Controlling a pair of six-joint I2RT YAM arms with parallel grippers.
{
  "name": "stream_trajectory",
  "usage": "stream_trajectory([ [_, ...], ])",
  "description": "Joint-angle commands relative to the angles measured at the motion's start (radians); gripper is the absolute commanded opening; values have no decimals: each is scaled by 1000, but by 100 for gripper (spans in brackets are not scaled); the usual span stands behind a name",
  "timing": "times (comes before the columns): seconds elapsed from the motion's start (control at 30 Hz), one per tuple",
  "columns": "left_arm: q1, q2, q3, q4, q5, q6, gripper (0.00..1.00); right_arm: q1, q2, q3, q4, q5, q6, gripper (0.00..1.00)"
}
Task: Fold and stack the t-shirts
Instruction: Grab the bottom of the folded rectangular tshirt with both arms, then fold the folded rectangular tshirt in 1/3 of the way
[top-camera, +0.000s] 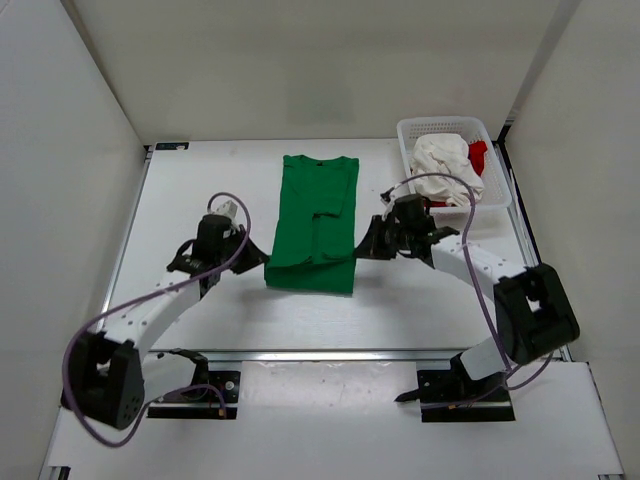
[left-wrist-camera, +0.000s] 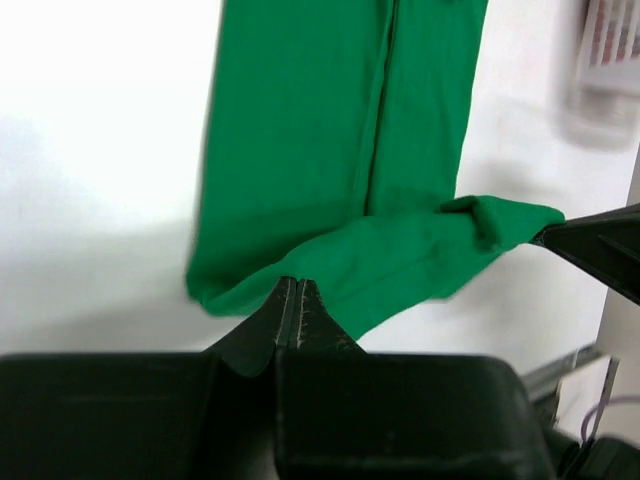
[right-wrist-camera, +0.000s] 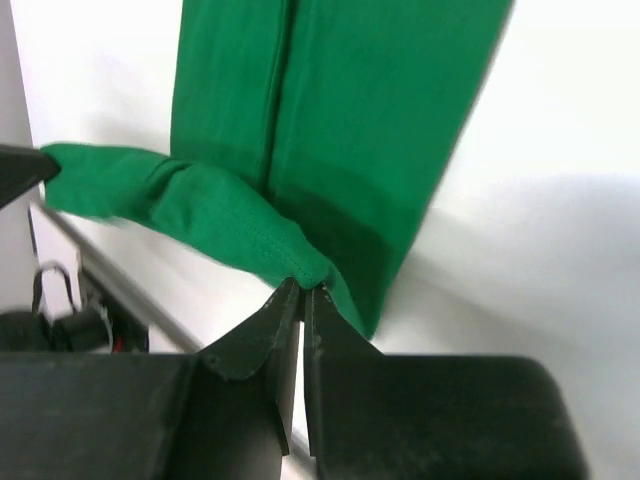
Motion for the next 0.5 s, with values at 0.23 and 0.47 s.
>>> stream_trajectory([
  [0.23,44,408,329,119,-29,46,0,-147,303,322,4,-93,-107,0],
  [0.47,47,623,475,128,-61,58,1,-172,458,471,-30,-93,-117,0],
])
